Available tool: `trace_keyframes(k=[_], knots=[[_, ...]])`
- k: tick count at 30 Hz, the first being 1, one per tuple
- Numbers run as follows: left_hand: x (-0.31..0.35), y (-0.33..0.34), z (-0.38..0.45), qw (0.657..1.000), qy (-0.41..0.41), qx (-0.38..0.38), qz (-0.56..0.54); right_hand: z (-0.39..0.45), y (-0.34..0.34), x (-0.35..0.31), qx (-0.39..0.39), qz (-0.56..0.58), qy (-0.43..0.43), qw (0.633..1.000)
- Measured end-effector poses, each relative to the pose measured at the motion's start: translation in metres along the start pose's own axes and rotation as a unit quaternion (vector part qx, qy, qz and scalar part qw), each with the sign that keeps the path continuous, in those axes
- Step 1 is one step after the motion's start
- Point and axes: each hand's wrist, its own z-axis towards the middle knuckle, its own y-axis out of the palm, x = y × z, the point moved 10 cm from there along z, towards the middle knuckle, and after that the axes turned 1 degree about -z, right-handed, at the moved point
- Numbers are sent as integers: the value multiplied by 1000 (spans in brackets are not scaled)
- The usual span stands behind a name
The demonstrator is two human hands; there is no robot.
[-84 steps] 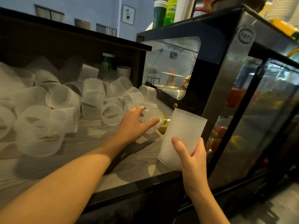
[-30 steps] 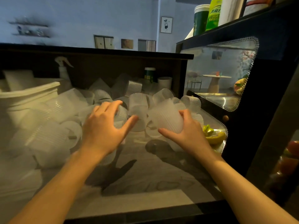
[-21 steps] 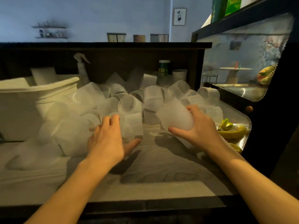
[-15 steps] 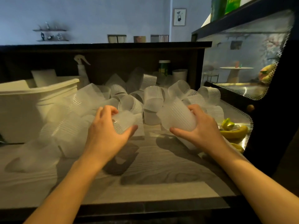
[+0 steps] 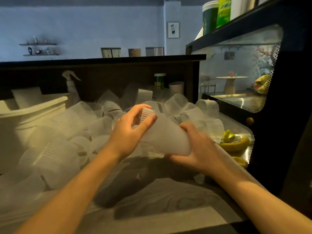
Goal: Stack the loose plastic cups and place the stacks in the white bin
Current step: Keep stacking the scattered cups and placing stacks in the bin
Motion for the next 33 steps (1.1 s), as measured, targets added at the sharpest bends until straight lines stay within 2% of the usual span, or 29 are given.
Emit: trace_keyframes(k=[2,6,7,10,13,15,17,20,21,25,29,33], knots=[[-6,3,-3,1000,9,-4,21,1,3,-2,-12,-9,-1,1000],[-2,5,-6,987,59,-7,151,0,8,-10,-19,-23,-27,999],[-1,11,-9,988,60,-17,143,0,9,-11,-17,-23,-27,999],[-9,39,-20,997,-14,-74,11,-2,9,-15,-8,-29,-33,999],[-6,47,-26,995,-14,-101,-8,-3,6,-18,-5,-56,-41,998],[0,38,-21,997,8,-74,5,-2,4,-16,-2,-68,-42,997],[6,17,-16,996,40,-4,85,0,3,-14,12,-73,-40,996],[4,-23,-17,971,45,92,218,6,3,-5,14,-62,-5,998],[-3,-30,-18,964,32,86,249,10,3,-4,9,-62,-3,998],[-33,-25,-21,921,-34,-31,387,27,5,-4,16,-60,-3,998],[-33,-24,-19,890,-43,-31,454,31,8,6,40,-40,28,998],[-45,-16,-21,829,-53,-68,552,24,9,12,37,-26,23,999]])
